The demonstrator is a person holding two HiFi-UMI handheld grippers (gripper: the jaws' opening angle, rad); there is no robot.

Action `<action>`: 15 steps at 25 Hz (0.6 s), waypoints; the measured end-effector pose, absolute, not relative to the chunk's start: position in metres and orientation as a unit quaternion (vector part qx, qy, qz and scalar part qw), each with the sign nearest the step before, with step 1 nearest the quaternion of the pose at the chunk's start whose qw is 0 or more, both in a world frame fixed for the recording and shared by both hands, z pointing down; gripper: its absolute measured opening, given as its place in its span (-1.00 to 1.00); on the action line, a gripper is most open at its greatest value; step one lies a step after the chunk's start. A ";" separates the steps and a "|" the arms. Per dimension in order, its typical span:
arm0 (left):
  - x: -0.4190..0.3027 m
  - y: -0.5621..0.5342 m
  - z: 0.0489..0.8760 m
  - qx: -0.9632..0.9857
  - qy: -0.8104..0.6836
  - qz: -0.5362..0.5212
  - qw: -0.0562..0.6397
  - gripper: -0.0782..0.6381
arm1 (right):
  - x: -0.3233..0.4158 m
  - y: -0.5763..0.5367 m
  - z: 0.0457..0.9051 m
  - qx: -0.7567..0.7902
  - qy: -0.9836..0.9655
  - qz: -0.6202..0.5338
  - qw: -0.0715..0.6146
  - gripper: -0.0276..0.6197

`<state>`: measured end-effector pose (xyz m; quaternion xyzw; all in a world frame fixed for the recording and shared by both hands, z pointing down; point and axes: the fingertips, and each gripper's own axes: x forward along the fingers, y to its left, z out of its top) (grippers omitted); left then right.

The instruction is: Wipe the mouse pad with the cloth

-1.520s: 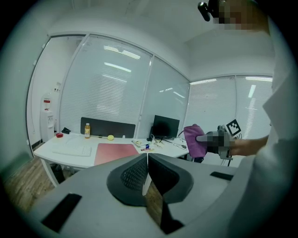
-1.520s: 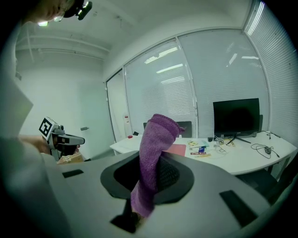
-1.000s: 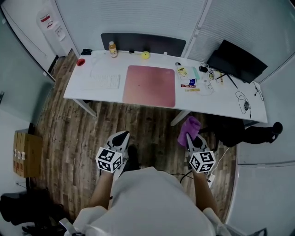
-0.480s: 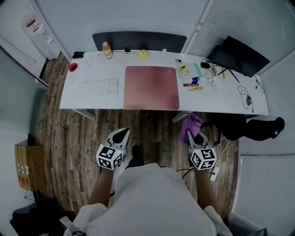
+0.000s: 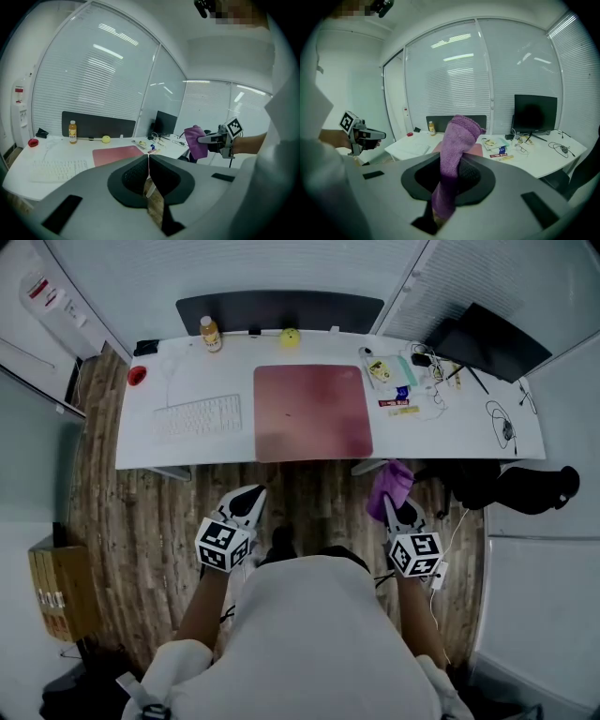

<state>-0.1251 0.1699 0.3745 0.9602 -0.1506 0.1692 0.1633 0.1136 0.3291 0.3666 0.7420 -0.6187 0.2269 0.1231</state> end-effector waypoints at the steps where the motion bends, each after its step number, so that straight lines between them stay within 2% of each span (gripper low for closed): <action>1: -0.125 0.166 0.375 0.960 -0.149 0.169 0.164 -0.73 | 0.114 0.327 0.366 0.743 -0.617 0.227 0.125 -0.68; 15: -0.100 0.145 0.388 0.957 -0.144 0.179 0.175 -0.73 | 0.156 0.307 0.381 0.745 -0.608 0.236 0.140 -0.68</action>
